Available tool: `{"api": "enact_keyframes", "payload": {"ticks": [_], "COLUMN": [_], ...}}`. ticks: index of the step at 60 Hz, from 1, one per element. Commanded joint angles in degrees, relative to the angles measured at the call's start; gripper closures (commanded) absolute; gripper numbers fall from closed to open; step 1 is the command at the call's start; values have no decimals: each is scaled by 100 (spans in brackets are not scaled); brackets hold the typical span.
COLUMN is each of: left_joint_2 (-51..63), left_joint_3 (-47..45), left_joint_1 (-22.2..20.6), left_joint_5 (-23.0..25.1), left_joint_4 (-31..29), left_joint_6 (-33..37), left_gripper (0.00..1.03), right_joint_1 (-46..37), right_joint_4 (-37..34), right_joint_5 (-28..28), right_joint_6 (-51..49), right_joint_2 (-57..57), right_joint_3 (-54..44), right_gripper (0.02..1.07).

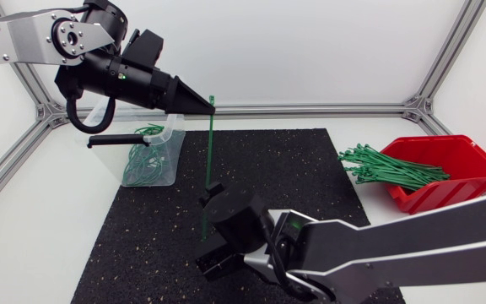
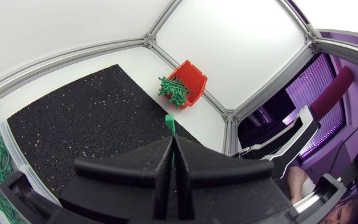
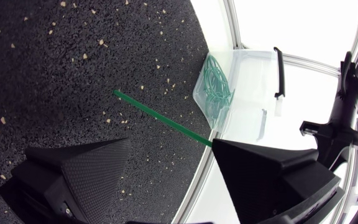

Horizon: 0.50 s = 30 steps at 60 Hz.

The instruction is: Take a green cable tie from the red box, thread the tail through the head to close it, then place it in the transparent bin on the left.

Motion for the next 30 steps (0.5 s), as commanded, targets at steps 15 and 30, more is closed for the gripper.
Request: {"api": "enact_keyframes", "payload": {"ticks": [15, 30], "left_joint_2": [194, 255], "left_joint_3": [173, 208], "left_joint_1": [44, 106], "left_joint_5": [56, 56], "left_joint_4": [-203, -256], "left_joint_6": [181, 181], "left_gripper": [101, 100], "right_joint_1": [51, 95], "right_joint_4": [517, 667], "right_joint_5": [-33, -33], "right_joint_6": [-704, -977], "right_joint_2": [320, 214], "right_joint_3": [18, -61], "right_gripper": [16, 16]}}
